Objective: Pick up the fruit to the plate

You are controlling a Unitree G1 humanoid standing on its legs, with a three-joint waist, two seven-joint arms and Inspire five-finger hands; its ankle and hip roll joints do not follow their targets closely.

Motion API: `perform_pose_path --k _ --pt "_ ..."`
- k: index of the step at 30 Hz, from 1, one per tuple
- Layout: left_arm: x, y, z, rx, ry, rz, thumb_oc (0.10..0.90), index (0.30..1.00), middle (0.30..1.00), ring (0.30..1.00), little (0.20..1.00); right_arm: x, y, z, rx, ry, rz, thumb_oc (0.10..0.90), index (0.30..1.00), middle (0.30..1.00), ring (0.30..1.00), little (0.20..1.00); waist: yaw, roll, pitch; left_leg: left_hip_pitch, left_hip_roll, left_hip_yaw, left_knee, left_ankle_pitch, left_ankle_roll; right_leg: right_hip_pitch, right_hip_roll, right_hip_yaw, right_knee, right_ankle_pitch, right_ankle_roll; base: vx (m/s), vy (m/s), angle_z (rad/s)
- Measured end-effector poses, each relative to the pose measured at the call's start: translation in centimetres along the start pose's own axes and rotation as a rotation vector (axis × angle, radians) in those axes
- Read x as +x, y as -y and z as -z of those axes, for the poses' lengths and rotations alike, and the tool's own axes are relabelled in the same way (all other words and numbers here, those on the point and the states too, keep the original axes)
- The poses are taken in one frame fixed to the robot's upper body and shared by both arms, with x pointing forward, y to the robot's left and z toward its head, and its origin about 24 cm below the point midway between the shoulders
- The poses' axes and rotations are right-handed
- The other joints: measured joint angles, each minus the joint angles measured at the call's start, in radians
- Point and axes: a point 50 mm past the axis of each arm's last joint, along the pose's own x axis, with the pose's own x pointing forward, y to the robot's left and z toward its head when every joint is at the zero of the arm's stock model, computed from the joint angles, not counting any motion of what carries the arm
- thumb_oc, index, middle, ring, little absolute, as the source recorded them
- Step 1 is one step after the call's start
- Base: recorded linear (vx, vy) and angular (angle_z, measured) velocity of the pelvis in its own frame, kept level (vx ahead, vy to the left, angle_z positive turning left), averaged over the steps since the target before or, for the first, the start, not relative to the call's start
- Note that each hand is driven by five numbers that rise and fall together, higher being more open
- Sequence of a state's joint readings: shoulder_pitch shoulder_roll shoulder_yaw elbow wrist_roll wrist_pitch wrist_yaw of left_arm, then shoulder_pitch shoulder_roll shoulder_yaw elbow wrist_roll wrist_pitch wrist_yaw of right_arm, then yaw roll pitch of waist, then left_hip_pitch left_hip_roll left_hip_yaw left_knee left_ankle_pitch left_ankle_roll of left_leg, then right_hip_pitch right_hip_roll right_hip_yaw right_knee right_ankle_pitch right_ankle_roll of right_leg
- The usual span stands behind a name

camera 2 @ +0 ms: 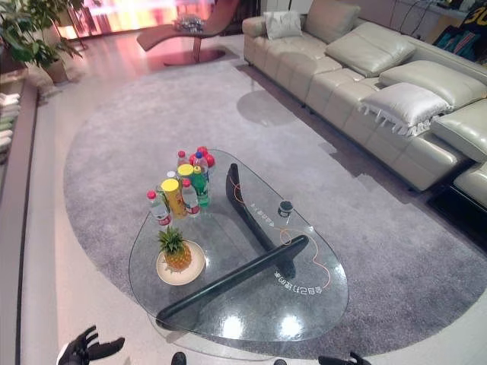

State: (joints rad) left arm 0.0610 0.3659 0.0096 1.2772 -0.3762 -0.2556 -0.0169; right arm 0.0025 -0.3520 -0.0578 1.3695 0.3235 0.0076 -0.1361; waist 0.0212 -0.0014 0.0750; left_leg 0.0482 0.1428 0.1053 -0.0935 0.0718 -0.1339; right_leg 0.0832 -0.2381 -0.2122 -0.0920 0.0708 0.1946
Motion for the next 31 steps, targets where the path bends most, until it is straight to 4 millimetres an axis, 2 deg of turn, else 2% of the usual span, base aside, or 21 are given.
perform_pose_path --k 6,11,15,24,31 --pt "0.0 1.8 0.9 0.081 -0.086 0.133 0.8 0.9 0.9 0.9 0.9 -0.1 0.1 2.1 -0.128 -0.126 -0.046 0.8 0.9 0.9 0.9 0.9 -0.005 0.017 -0.03 0.003 0.004 0.001 0.0 0.0 -0.001 0.002 0.004 0.0 0.0 0.001 -0.003 0.01 0.007 0.0" --pt "-0.3 3.4 2.1 0.113 -0.187 0.246 0.8 0.9 0.9 0.9 0.9 -0.3 -0.5 2.6 -0.21 -0.194 -0.128 0.8 0.9 0.9 0.9 0.9 -0.005 0.012 -0.034 0.018 0.005 0.001 0.001 0.0 -0.004 0.011 0.006 0.0 0.002 0.001 -0.002 0.04 0.018 0.0" --pt "-0.4 3.6 2.6 0.133 -0.234 0.267 0.8 0.9 0.9 0.9 0.9 -0.3 -0.8 2.4 -0.253 -0.194 -0.138 0.8 0.9 0.9 0.9 0.9 -0.005 0.005 -0.039 0.034 0.008 0.005 0.0 -0.003 -0.006 0.021 0.008 0.001 0.0 -0.003 -0.005 0.01 0.004 -0.02" --pt "-0.6 3.7 3.1 0.178 -0.284 0.301 0.8 0.9 0.9 0.9 0.9 -0.3 -1.0 2.1 -0.332 -0.18 -0.153 0.8 0.9 0.9 0.9 0.9 -0.006 0.023 -0.058 0.037 0.015 0.02 0.0 -0.006 -0.008 0.023 0.012 0.003 0.0 -0.004 -0.006 0.01 0.003 -0.02" --pt "-0.6 3.8 3.1 0.179 -0.286 0.312 0.8 0.9 0.9 0.9 0.9 -0.3 -1.2 2.0 -0.379 -0.175 -0.176 0.8 0.9 0.9 0.9 0.9 -0.015 0.023 -0.06 0.038 0.017 0.02 0.0 -0.006 -0.009 0.028 0.014 0.003 0.0 -0.004 -0.006 0.0 0.0 0.0"
